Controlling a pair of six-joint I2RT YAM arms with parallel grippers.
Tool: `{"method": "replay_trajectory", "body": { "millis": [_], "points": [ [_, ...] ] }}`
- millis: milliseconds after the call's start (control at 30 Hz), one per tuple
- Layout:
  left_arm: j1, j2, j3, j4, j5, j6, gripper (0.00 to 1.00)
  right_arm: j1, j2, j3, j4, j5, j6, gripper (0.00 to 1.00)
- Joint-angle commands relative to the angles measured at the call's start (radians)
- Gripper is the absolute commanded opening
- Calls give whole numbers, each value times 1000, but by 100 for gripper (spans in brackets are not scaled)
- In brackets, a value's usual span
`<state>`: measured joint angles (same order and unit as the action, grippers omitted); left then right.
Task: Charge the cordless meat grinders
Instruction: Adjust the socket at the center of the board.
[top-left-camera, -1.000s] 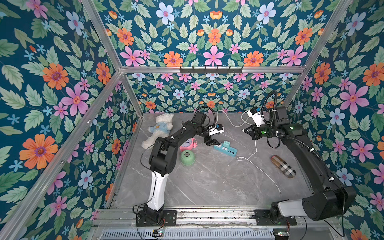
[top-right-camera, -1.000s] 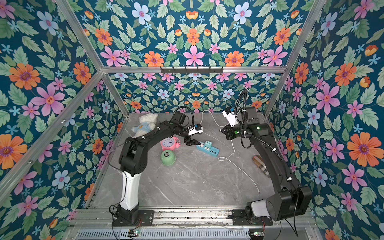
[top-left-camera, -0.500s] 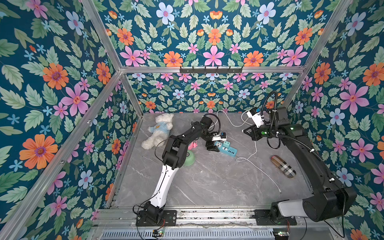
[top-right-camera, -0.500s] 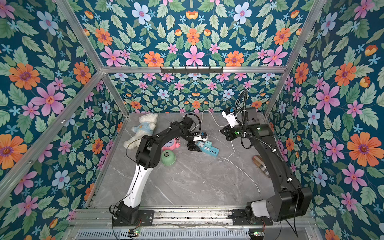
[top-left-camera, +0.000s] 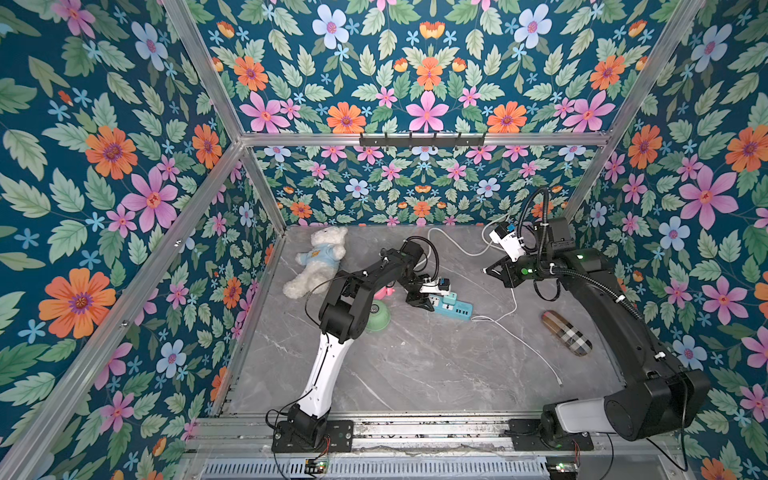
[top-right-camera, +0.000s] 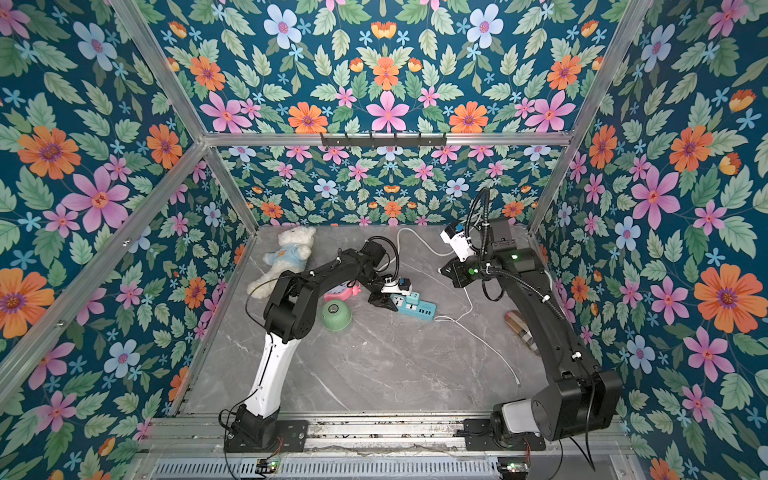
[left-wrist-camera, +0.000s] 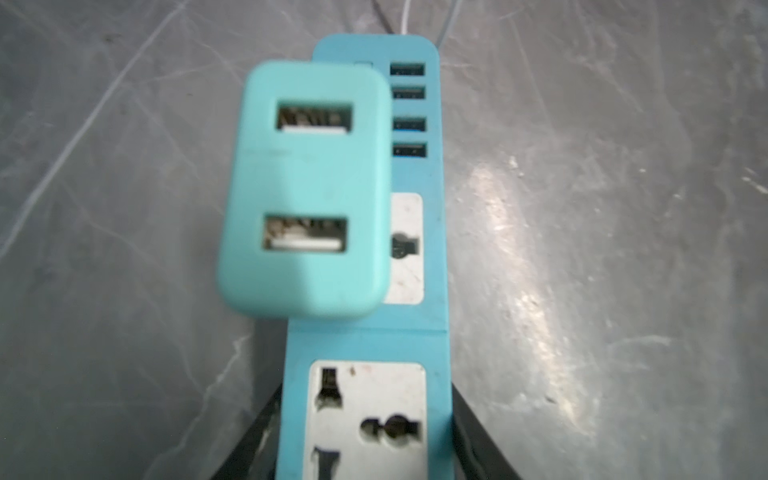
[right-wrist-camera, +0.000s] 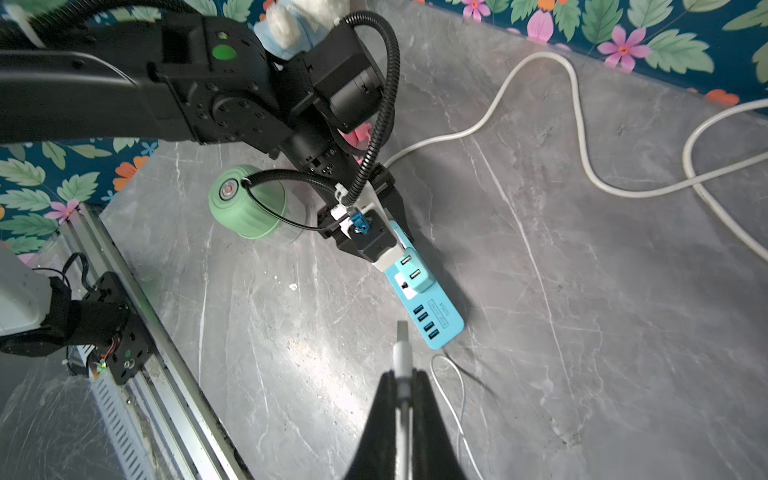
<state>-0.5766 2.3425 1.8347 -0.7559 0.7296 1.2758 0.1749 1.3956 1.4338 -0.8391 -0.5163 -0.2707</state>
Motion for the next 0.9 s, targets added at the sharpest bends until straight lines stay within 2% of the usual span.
{"method": "replay_trajectory", "body": {
  "millis": [0,100,167,333,433,567,633,700,800,867],
  "points": [
    [-11,-38,-41,-79,6,81,36,4,23,3,-50,13,-51,0],
    [-36,-68,-91,-65,-4,65,36,39,51,-5,-80,32,-24,0],
    [-63,-84,-140,11,-42,15,36,71,67,-17,-83,64,26,0],
    [-92,-127,-214,187,-126,-118,41,90,92,-42,-53,161,374,0],
    [-91,-175,-274,266,-148,-138,53,96,97,-40,-92,228,560,0],
    [-91,-231,-336,332,-131,-142,78,98,168,36,-263,301,798,0],
    [-91,-284,-365,387,-90,-155,84,103,225,82,-347,270,846,0],
    [-92,-359,-399,448,-8,-187,84,120,253,98,-372,265,878,0],
    [-104,-495,-502,642,65,-329,86,157,291,107,-358,277,910,0],
    [-103,-604,-614,858,69,-523,91,181,326,127,-343,249,929,0]
  ]
}}
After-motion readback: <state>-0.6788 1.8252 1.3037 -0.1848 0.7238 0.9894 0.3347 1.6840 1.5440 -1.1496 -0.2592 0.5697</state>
